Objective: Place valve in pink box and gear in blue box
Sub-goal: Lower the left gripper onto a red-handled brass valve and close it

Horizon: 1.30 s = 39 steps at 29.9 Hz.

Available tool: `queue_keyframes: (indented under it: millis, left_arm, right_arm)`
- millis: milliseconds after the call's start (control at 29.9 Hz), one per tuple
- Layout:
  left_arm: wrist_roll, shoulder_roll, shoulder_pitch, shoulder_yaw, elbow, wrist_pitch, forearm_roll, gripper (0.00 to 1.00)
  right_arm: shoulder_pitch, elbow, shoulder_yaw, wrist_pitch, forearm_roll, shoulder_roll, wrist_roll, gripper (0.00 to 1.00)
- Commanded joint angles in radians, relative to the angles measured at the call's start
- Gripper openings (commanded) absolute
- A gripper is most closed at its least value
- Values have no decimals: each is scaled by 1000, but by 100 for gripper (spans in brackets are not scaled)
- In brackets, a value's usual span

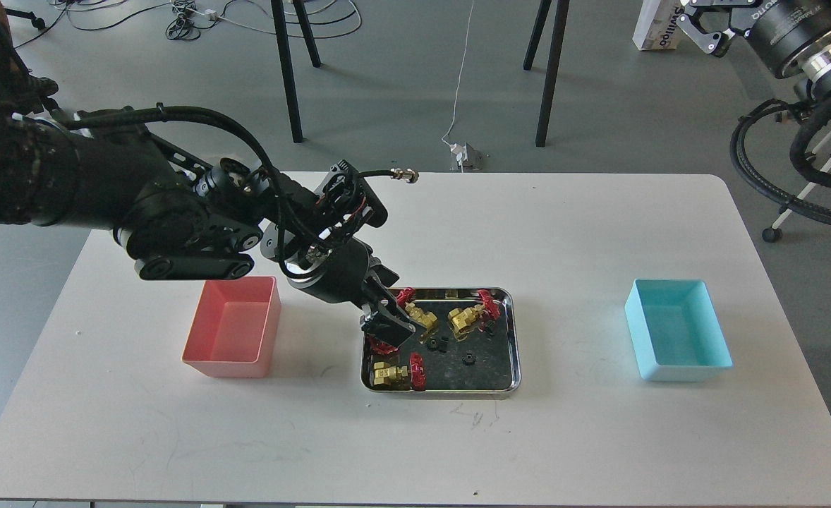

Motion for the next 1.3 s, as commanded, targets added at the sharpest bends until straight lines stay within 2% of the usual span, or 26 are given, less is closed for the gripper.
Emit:
queue_keyframes:
  millis: [0,234,401,601,835,1069,1270]
  left_arm:
    - [0,-11,66,6,71,20,-1,98]
    - [0,-17,203,3,221,26,4,97]
    - [0,-18,230,3,238,26,7,97]
    - [0,-43,281,-1,278,26,4,88]
    - [0,-52,333,-2,349,26,7,84]
    - [0,-54,345,-1,353,27,10,68]
    - [0,-54,348,-1,364,26,11,59]
  right_arm:
    - [15,-4,-1,-17,-1,28,-1,99]
    - [3,-2,-35,-20,-1,42,1,99]
    - [-3,-1,-35,-20,-1,36,1,99]
    - [-23,4,-33,-24,-1,34,1,99]
    - [-34,7,-31,-24,0,30,1,99]
    - [-37,7,-30,-24,2,30,1,99]
    - [-48,8,-22,-24,2,30,2,99]
